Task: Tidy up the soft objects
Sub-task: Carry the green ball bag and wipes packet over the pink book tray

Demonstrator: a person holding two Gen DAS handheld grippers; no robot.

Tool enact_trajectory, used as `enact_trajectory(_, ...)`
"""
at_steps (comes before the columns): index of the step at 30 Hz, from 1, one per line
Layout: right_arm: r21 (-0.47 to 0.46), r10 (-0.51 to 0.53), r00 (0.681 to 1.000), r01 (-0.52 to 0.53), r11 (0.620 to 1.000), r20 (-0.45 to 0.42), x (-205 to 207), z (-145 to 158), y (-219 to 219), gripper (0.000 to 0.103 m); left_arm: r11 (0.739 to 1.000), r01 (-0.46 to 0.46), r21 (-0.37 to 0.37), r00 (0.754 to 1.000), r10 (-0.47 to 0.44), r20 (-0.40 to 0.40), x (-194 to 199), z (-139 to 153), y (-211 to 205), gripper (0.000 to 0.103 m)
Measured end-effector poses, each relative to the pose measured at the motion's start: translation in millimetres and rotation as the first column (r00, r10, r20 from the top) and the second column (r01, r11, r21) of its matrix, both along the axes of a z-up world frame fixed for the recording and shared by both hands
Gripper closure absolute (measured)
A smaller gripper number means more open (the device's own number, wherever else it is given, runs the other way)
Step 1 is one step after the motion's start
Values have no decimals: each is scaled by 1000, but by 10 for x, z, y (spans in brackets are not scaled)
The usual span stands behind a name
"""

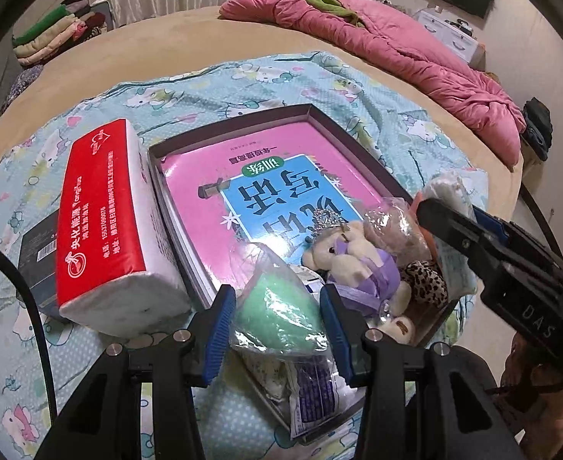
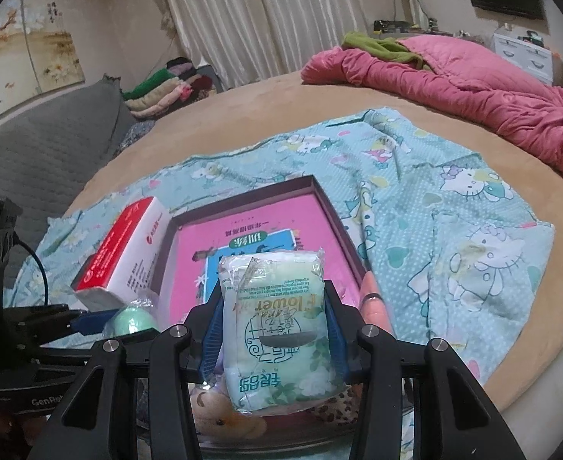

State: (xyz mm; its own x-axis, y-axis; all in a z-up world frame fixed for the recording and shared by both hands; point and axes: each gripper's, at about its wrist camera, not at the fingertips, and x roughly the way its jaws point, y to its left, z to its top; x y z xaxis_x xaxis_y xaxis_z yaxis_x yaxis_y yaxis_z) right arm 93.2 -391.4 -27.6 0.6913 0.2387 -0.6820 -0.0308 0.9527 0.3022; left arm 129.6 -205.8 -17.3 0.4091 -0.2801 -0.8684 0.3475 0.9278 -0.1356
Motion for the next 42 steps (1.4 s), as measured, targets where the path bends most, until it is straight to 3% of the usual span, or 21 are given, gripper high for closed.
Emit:
enact_trajectory(15, -29, 2, 1000, -2, 1000, -16, 37, -95, 52, 56, 999, -39, 3, 999, 39, 4, 170, -96, 24, 57)
enact_trajectory(22, -51, -44, 999, 44, 998, 3, 28, -71, -2, 55, 999, -49, -8, 999, 49, 6, 244, -116, 23, 57)
enact_trajectory(31, -52, -6, 1000, 4, 999, -26, 96, -176, 49, 55, 998, -53, -32, 998, 52, -17, 382, -163, 4, 57)
enact_trajectory(42, -80, 37, 998, -42, 996, -59, 172, -289, 167, 55, 1000, -30, -10, 999, 29, -35, 401, -253, -80, 57)
